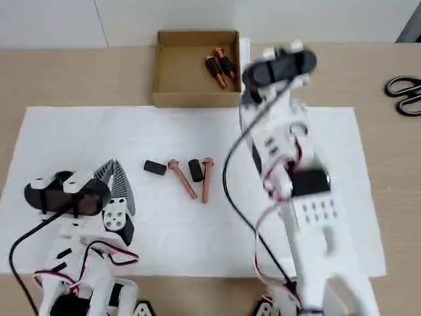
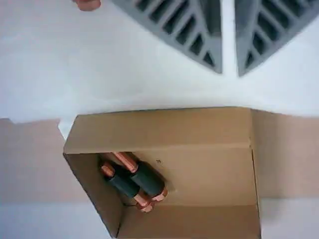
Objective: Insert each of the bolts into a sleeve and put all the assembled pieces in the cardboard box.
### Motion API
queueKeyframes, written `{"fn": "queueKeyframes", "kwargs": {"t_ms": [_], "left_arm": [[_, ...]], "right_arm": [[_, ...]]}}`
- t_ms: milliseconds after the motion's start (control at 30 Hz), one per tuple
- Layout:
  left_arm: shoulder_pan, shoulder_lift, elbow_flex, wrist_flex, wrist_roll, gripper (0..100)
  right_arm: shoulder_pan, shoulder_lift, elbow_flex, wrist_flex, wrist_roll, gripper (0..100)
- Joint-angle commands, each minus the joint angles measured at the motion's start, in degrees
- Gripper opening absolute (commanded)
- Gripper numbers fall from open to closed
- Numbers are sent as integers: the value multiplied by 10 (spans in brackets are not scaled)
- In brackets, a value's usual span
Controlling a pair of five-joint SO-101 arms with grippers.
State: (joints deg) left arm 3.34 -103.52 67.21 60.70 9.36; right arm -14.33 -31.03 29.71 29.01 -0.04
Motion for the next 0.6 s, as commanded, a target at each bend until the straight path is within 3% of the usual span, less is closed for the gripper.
{"fn": "queueKeyframes", "kwargs": {"t_ms": [0, 67, 167, 267, 567], "left_arm": [[-3, -7, -2, -13, 2, 6], [-3, -7, -2, -13, 2, 6], [-3, -7, -2, -13, 2, 6], [-3, -7, -1, -13, 2, 6], [-3, -7, 19, -13, -1, 6]], "right_arm": [[3, 79, -75, -108, 0, 4], [1, 127, -77, -197, 9, 4], [1, 207, -103, -301, 84, 4], [-8, 291, -173, -284, 132, 3], [-30, 540, -446, -203, 133, 3]]}}
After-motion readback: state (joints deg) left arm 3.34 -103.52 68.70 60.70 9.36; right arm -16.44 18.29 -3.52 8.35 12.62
